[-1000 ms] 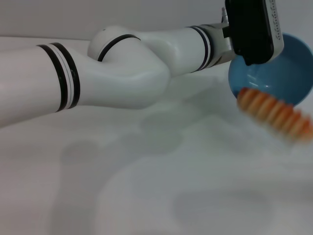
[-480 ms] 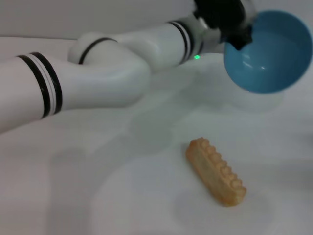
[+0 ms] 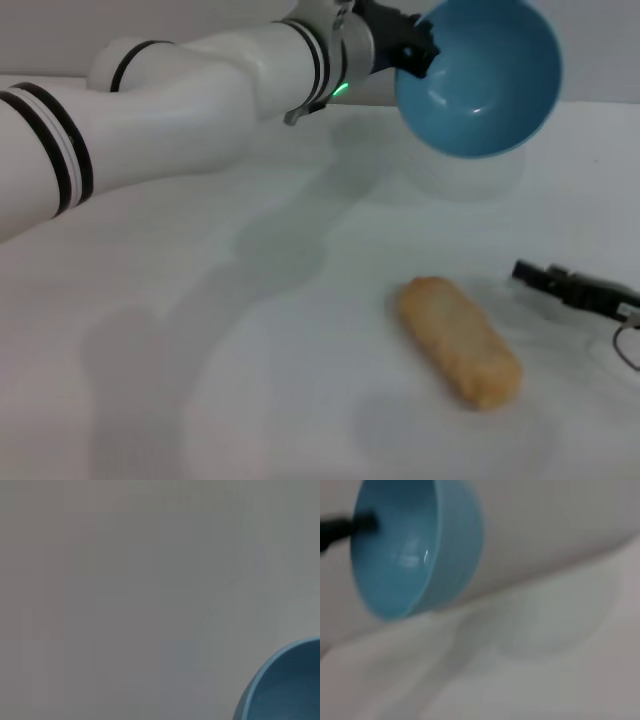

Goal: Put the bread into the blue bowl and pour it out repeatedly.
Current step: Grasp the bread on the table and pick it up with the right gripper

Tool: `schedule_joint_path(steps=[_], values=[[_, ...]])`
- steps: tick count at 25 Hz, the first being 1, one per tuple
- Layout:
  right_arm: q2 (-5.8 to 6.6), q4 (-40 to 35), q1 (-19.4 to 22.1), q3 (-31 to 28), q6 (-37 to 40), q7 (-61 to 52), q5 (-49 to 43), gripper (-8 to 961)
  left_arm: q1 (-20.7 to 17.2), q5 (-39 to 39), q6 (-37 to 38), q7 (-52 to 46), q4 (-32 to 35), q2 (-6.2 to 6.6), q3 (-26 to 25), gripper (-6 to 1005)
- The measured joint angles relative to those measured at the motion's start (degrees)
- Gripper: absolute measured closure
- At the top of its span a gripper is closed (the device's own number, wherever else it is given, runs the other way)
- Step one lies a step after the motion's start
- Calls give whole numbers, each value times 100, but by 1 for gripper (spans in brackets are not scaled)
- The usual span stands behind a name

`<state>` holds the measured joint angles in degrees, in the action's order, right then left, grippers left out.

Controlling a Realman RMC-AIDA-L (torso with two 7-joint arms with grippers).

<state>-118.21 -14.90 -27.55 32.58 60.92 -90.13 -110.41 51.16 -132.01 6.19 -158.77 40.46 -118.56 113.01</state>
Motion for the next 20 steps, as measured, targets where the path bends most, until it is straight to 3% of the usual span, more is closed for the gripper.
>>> schedule_joint_path(steps=[1,7,17,20], values=[[6,-194,-87,84,154,-648,-462,202,5,0,5,-5,-34,0,-1,1000],[84,-357,-291,121,727,-1684,-1088,202,-34,8,1,-22,-83,-17,-73,1000],[99,-419,-458,171,771,-2199,-1524,203,-67,9,-45,-93,-140,-17,-94,1000],[49,-400,-553,296,737,-2213,-1528,203,-66,9,-70,-107,-181,-16,-96,1000]])
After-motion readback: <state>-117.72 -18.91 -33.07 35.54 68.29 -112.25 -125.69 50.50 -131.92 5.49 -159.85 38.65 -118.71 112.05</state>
